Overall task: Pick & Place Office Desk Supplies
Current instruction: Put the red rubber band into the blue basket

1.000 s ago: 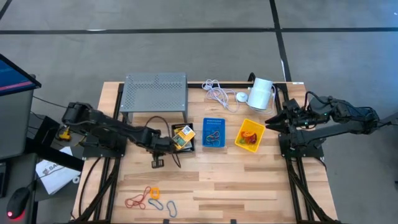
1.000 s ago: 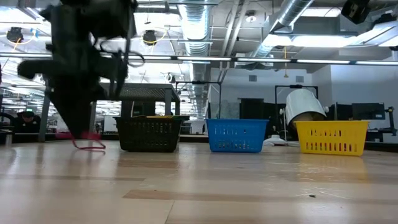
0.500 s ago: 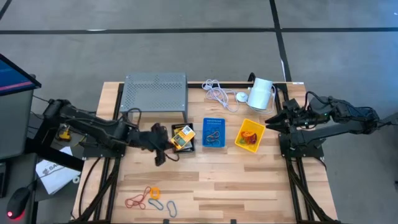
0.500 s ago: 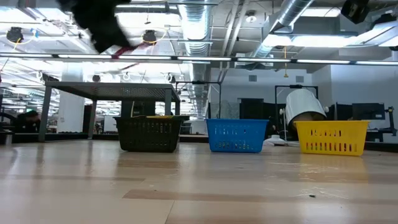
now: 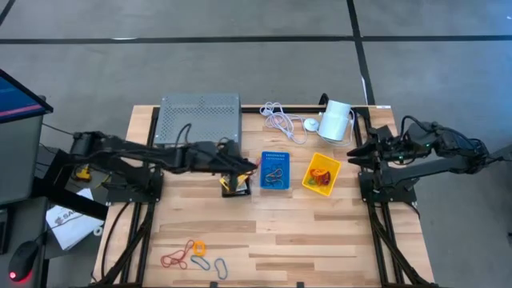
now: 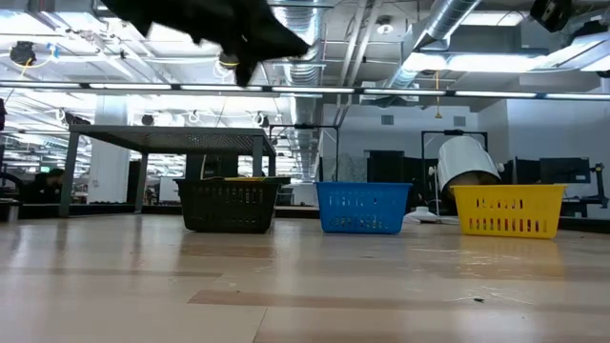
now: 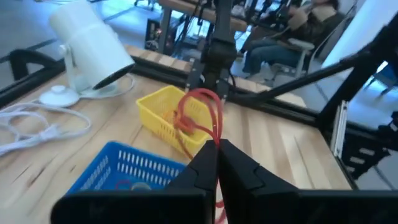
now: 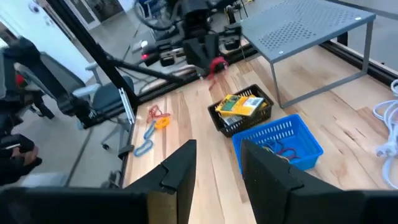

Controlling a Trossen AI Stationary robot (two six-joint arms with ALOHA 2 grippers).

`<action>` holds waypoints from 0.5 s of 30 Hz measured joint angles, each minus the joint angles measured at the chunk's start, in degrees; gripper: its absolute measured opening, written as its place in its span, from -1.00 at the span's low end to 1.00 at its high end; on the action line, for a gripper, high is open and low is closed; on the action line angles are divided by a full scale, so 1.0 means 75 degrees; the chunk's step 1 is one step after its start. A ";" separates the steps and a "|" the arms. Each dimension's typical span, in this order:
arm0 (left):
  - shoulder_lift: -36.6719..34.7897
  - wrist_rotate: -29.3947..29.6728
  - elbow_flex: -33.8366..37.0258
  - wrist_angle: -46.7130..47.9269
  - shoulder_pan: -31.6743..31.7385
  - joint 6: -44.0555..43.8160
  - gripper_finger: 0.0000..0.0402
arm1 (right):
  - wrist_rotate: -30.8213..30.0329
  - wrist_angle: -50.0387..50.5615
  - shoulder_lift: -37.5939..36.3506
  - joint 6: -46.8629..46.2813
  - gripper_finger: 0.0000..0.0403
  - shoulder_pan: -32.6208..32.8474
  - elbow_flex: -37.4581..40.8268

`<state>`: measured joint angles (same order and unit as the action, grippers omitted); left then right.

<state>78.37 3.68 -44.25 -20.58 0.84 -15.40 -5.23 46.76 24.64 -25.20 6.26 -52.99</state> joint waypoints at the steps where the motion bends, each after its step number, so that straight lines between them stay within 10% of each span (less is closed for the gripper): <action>1: 0.0266 -0.0237 -0.0016 -0.0345 0.0157 -0.0006 -1.00 | -0.0027 0.0051 -0.0002 0.0041 -0.40 -0.0003 0.0000; 15: 0.2448 -0.1247 -0.1797 0.0482 0.0665 0.0246 -1.00 | -0.0370 0.0707 0.0004 0.0046 -0.40 -0.0003 0.0024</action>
<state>96.73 -5.67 -57.72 -16.96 5.82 -13.55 -8.01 52.06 24.67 -24.86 6.24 -52.82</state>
